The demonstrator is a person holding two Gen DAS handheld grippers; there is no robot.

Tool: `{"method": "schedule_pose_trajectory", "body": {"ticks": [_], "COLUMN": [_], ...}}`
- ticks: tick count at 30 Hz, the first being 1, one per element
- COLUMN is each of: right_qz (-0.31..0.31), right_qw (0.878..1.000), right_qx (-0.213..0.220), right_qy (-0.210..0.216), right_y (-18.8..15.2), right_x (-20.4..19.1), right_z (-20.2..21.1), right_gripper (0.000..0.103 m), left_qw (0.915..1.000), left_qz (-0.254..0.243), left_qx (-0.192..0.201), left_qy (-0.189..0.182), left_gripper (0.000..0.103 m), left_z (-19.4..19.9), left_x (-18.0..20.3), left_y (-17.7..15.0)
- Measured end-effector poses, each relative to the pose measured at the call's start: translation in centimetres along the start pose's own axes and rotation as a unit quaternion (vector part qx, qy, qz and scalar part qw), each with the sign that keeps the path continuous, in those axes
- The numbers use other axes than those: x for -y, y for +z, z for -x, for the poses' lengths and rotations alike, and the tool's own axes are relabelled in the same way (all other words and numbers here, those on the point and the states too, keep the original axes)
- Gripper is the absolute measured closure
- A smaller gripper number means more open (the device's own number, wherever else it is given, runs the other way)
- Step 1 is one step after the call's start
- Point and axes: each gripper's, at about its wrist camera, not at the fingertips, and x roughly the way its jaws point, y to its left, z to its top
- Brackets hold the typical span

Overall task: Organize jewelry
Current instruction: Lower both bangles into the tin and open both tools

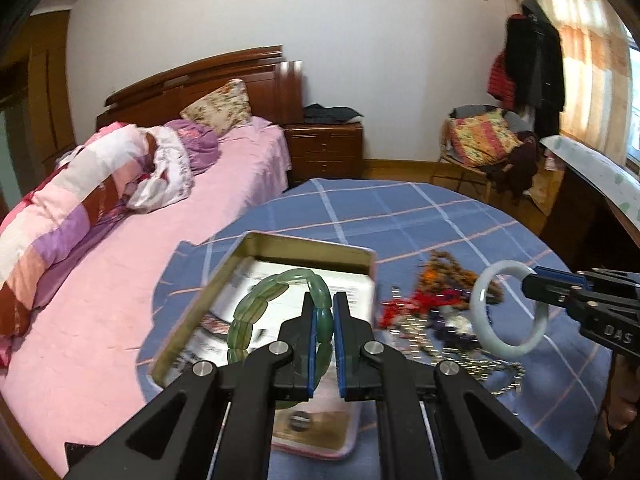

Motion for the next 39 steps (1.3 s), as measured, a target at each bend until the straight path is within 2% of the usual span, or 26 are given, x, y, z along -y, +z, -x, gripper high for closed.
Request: {"method": "schedule_pose_trajectory", "body": {"ticks": [6,16,25,39], "right_qz": [0.029,0.047,0.039,0.027], "right_qw": [0.999,0.996,0.997,0.998], "right_qx": [-0.006,-0.023,-0.031,-0.051], "right_qy": [0.034,0.065,0.052,0.038], "right_y": [1.7,2.8,4.2,4.4], "right_x": [-3.3,-6.7,-6.9,-6.4], "right_z": [-2.0,-5.4,-8.0,-10.9], "right_gripper": [0.088,0.088,0.088,0.088], "left_qw": [0.9996,0.9989,0.9993,0.9977], "left_qz": [0.015,0.026,0.004,0.004], "left_qx": [-0.009,-0.019,-0.029,-0.067], "left_qy": [0.023,0.034,0.024,0.015], "left_gripper": [0.097,0.097,0.097,0.097], "left_z": [-0.8,-2.1,-4.8,-7.6], "left_x": [-2.4,-4.5,-4.7,-4.9], "left_y": [-0.5,-0.8,0.6,1.1]}}
